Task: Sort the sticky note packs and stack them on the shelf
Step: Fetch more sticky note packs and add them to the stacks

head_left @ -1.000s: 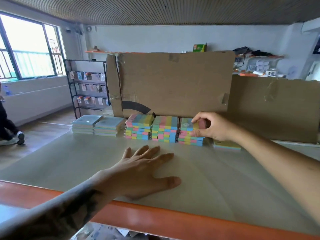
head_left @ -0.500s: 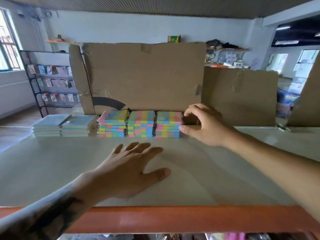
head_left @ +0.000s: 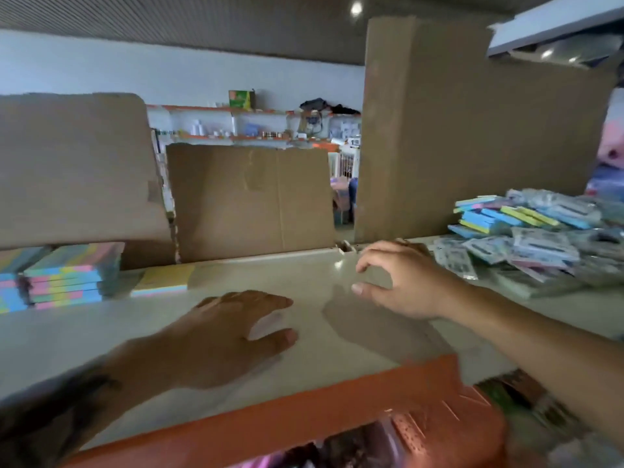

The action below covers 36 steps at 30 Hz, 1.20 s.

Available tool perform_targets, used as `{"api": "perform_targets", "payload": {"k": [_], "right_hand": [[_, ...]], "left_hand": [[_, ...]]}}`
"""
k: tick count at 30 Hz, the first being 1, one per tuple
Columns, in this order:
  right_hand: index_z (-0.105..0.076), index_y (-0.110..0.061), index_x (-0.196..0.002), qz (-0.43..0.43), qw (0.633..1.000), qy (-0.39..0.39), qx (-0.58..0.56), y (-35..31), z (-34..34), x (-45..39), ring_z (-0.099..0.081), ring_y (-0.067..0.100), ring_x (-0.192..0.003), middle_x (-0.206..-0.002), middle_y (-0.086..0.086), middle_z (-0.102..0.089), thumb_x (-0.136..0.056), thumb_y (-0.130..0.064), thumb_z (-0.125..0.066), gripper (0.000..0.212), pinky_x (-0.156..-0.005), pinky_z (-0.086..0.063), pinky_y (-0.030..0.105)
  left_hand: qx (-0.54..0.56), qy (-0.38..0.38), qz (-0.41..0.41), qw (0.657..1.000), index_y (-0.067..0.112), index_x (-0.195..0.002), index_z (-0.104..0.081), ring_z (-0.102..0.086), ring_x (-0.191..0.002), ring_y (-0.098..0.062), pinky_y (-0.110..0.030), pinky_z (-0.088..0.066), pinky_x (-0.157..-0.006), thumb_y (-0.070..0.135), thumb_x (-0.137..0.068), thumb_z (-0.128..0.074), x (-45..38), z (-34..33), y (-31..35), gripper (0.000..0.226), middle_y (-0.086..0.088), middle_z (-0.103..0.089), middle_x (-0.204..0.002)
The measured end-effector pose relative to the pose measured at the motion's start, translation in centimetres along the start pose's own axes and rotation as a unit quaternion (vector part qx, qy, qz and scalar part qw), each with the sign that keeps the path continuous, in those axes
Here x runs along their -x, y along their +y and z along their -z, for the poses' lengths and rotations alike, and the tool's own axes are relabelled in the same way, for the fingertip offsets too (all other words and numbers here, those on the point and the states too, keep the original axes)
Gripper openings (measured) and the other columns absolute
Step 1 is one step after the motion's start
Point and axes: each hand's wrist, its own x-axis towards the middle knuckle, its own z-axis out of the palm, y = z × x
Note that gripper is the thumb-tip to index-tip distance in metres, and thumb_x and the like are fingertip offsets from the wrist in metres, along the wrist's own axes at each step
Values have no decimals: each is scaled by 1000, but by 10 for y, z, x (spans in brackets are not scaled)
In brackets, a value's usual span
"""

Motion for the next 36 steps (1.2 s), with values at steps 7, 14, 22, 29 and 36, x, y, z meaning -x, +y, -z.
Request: {"api": "perform_targets", "payload": {"k": [7, 14, 22, 29, 36], "right_hand": [[-64, -36, -109, -8, 999, 5, 32, 134, 54, 41, -54, 18, -115, -121, -15, -60, -84, -70, -51, 45, -102, -40, 44], [-60, -36, -112, -49, 996, -10, 76, 230, 96, 57, -47, 18, -137, -135, -10, -59, -76, -77, -56, 55, -108, -39, 42], [-56, -38, -109, -91, 995, -30, 5, 276, 95, 66, -57, 16, -107, -121, -14, -57, -86, -61, -67, 35, -93, -50, 39], [-63, -33, -105, -20, 1000, 14, 0, 265, 96, 62, -52, 11, -127, -136, -11, -60, -80, -60, -67, 37, -103, -45, 39], [-58, -36, -101, 27, 999, 32, 6, 198, 81, 36, -54, 11, -96, -105, -15, -59, -82, -65, -70, 37, -85, -39, 31]], "left_hand": [[31, 19, -22, 999, 50, -150, -34, -39, -142, -8, -36, -33, -118, 82, -85, -40, -108, -15, 126, 72, 21, -36, -158], [-1, 56, -32, 998, 42, -147, -40, -51, -132, -20, -38, -44, -107, 76, -87, -53, -207, -29, 215, 71, 8, -51, -150], [-48, 80, 19, 995, 34, -140, -46, -63, -110, -26, -35, -46, -76, 94, -68, -53, -265, -59, 255, 94, 2, -63, -133], [14, 77, 9, 997, 34, -143, -45, -58, -103, -23, -34, -52, -85, 47, -85, -72, -252, -53, 259, 65, -1, -61, -134], [22, 108, 33, 993, 33, -136, -54, -57, -106, -21, -35, -52, -88, 35, -86, -77, -197, -31, 201, 55, 2, -59, -131]]}}
